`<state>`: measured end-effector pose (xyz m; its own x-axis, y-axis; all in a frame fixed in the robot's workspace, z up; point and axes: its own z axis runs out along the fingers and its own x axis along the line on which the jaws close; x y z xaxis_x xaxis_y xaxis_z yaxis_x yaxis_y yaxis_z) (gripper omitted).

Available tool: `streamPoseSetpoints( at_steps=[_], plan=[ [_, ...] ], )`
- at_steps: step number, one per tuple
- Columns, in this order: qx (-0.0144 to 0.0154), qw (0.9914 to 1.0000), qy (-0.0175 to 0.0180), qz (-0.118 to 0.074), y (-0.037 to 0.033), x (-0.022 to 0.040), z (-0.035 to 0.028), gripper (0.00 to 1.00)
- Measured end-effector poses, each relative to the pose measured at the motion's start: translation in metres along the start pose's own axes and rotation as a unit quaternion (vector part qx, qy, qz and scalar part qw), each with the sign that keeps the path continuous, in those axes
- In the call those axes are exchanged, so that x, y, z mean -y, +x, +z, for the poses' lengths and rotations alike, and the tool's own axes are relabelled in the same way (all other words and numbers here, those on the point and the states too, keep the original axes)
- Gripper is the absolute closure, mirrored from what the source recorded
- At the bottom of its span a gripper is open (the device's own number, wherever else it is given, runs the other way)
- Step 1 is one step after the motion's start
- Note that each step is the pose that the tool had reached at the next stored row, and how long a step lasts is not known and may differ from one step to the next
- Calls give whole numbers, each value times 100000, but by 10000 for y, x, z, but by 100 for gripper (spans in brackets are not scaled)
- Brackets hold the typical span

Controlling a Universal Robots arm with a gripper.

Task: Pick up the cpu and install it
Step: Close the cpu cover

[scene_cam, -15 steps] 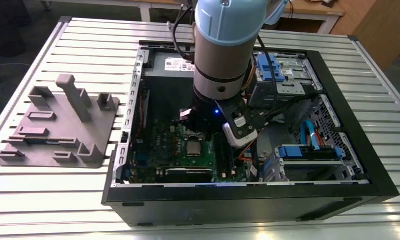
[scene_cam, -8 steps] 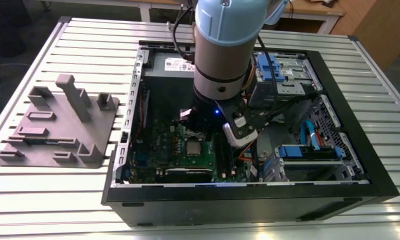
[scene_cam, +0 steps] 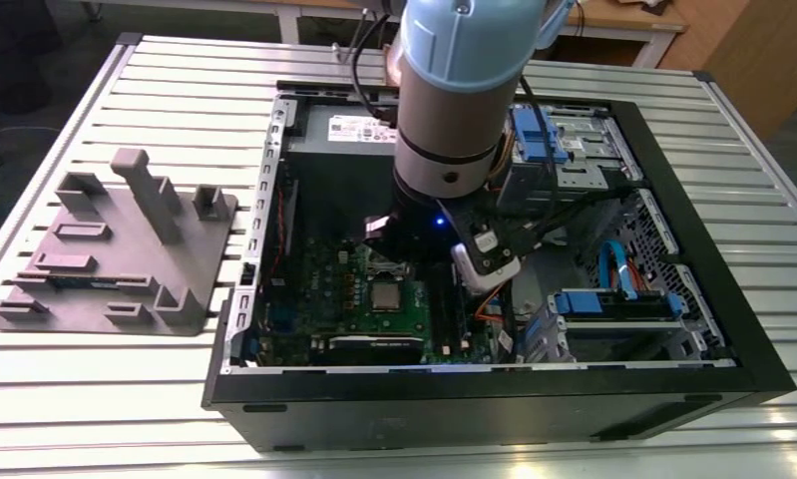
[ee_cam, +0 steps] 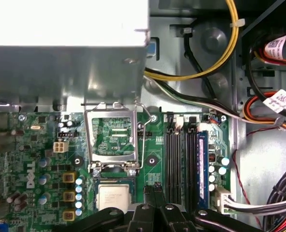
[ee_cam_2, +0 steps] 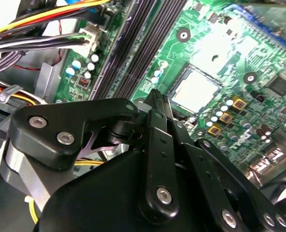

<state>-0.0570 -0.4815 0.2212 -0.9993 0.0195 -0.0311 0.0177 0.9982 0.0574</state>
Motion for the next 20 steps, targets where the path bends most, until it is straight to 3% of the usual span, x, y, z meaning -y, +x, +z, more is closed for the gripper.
streamPoseSetpoints(
  at_steps=[9,20],
  plan=[
    [-4,100000,-108,5,-11,-158,91,90],
    [-8,99999,-440,12,-44,-303,176,90]
  ],
)
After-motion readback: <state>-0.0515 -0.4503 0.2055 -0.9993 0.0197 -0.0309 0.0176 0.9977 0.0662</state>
